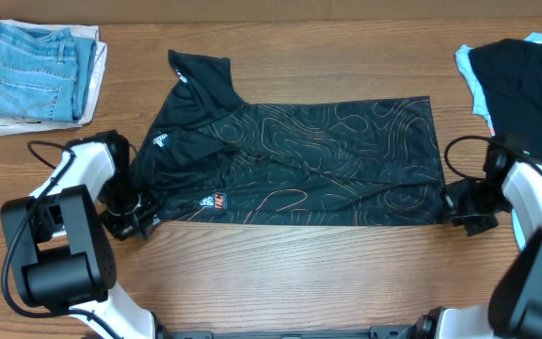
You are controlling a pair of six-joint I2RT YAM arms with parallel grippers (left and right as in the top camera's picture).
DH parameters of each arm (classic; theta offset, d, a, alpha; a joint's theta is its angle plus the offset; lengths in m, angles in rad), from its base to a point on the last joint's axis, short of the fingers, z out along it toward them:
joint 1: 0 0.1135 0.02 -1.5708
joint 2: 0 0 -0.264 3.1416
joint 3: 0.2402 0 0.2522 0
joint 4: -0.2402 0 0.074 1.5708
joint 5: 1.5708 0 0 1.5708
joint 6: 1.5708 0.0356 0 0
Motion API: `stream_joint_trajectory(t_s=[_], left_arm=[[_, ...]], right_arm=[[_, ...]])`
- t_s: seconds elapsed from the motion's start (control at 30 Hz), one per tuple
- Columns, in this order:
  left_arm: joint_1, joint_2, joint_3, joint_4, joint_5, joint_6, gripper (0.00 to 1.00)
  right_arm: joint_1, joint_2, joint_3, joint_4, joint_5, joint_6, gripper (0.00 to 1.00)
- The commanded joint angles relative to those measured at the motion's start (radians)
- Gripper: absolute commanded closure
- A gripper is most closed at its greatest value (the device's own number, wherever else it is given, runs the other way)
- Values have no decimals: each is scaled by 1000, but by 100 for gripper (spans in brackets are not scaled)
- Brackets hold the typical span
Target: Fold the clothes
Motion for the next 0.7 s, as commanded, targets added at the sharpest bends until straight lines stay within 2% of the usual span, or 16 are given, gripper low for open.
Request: stream_joint_trajectory(t_s=[0.0,0.07,0.17,0.23,0.3,0.4,0.5,0.67], left_arm=[[5,0,122,-83,-187,-106,96],[5,-10,184,-147,-257,-155,96],[5,-26,247,-177,-272,-155,96],[4,-28,283,-170,-229,-108,96],[-2,-28,303,-138,-128,-32,95],[-20,-27,305,-77,49,80,84],[-51,-26,305,-51,100,91,79],[-117,-26,305,-34,103,92,69]], right_arm=[[-8,-143,0,-16,35,21,96],[-8,-201,4,-27,60,26,96],[-8,-259,5,5,52,-7,96],[-7,-278,5,75,-13,-102,85],[-7,-275,5,150,-117,-185,68],[-6,-251,5,224,-199,-217,47],[-1,-204,5,273,-198,-217,44],[3,-63,4,314,-260,-232,48]])
